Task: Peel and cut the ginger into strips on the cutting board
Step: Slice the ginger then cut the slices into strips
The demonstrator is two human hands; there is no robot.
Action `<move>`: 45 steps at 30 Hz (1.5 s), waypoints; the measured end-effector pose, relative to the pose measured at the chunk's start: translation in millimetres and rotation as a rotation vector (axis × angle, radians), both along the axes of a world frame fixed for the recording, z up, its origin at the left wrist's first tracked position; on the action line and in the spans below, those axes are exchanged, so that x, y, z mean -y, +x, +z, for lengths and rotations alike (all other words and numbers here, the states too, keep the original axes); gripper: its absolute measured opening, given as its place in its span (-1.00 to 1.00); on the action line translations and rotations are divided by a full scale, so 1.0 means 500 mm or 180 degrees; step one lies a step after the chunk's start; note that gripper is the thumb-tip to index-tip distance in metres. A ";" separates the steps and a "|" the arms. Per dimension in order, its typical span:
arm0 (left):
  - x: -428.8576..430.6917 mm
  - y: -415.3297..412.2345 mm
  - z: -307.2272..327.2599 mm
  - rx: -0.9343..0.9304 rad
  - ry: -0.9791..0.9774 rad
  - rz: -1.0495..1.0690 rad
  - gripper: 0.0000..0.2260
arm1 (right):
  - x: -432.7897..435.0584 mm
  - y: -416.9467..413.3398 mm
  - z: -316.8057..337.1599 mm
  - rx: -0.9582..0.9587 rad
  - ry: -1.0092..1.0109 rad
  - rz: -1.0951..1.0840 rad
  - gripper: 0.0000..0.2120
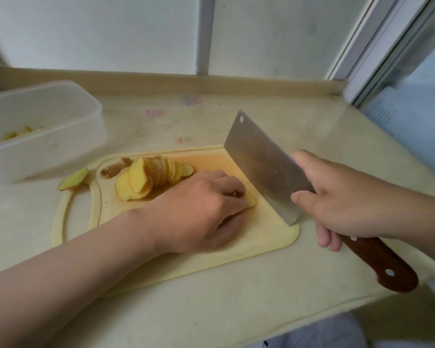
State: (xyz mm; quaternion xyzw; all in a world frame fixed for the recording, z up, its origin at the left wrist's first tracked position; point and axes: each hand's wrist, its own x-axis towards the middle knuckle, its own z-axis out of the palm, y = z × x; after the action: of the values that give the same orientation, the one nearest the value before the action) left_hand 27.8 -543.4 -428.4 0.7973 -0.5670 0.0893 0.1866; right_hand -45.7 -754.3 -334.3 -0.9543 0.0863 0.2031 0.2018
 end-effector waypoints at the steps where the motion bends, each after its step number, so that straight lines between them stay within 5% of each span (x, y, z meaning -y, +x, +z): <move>1: 0.003 -0.001 0.001 0.0021 0.0023 0.0005 -0.67 | -0.001 -0.001 0.002 0.0030 0.0061 -0.0005 -0.51; 7: 0.012 -0.012 0.000 0.0152 -0.0069 -0.0015 -0.71 | -0.023 -0.031 -0.001 0.0275 0.0286 0.0055 -0.20; 45: 0.001 -0.001 -0.008 0.0048 -0.0036 -0.0165 -0.68 | -0.039 -0.046 -0.023 0.0668 -0.0030 0.0141 -0.17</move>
State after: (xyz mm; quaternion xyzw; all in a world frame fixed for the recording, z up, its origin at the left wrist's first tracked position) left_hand 27.3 -543.7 -432.4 0.7806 -0.5883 0.0937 0.1891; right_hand -68.6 -734.7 -346.0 -0.9729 0.0446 0.1060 0.2006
